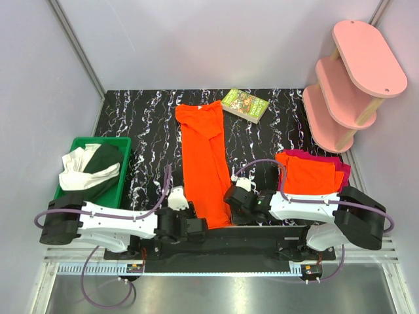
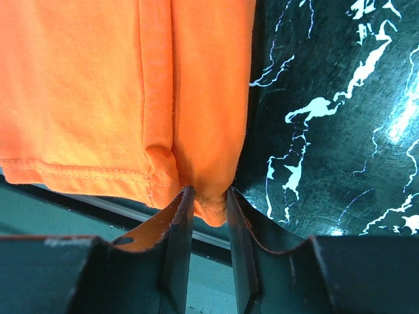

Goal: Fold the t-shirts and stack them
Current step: Grab the bottom of the folded rectangular tshirt with both arms

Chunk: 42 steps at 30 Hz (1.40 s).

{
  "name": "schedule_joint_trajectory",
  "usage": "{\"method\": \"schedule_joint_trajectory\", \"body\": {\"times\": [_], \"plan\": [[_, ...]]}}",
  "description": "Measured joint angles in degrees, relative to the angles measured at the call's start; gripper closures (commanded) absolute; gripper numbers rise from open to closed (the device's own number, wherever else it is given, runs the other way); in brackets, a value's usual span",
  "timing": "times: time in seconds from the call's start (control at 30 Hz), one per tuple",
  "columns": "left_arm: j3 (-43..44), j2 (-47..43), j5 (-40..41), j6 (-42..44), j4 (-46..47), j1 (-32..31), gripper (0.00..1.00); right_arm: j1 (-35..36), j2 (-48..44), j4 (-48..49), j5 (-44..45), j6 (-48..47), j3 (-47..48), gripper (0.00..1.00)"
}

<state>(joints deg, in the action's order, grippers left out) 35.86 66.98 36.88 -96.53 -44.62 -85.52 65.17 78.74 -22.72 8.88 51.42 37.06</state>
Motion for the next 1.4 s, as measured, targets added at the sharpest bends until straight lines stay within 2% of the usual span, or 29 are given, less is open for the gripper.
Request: {"method": "schedule_joint_trajectory", "body": {"times": [0.2, 0.5, 0.67, 0.7, 0.9, 1.03, 1.4], "plan": [[-1.57, 5.99, -0.39, -1.46, 0.22, 0.37, 0.52, 0.0, 0.04, 0.0, 0.02, -0.02, 0.02, 0.64], [-2.64, 8.2, -1.33, -2.49, 1.2, 0.55, 0.54, 0.02, 0.07, 0.0, 0.02, 0.0, 0.04, 0.64], [-0.72, 10.88, -1.68, -2.4, 0.48, 0.46, 0.68, 0.04, 0.07, 0.02, 0.02, 0.0, 0.04, 0.64], [-0.2, 11.43, -2.03, -2.27, 0.57, 0.46, 0.75, 0.04, 0.07, 0.0, 0.04, 0.0, 0.04, 0.65], [0.7, 14.08, -4.5, -1.9, 2.8, 0.35, 0.85, 0.04, 0.07, 0.02, 0.04, 0.0, 0.04, 0.64], [0.24, 14.93, -4.87, -1.84, 4.07, 0.48, 0.99, 0.04, 0.07, 0.02, 0.04, 0.0, 0.04, 0.64], [0.11, 13.62, -4.79, -1.36, 3.54, 0.55, 1.0, 0.04, 0.07, 0.02, 0.04, -0.02, 0.04, 0.67]]}}
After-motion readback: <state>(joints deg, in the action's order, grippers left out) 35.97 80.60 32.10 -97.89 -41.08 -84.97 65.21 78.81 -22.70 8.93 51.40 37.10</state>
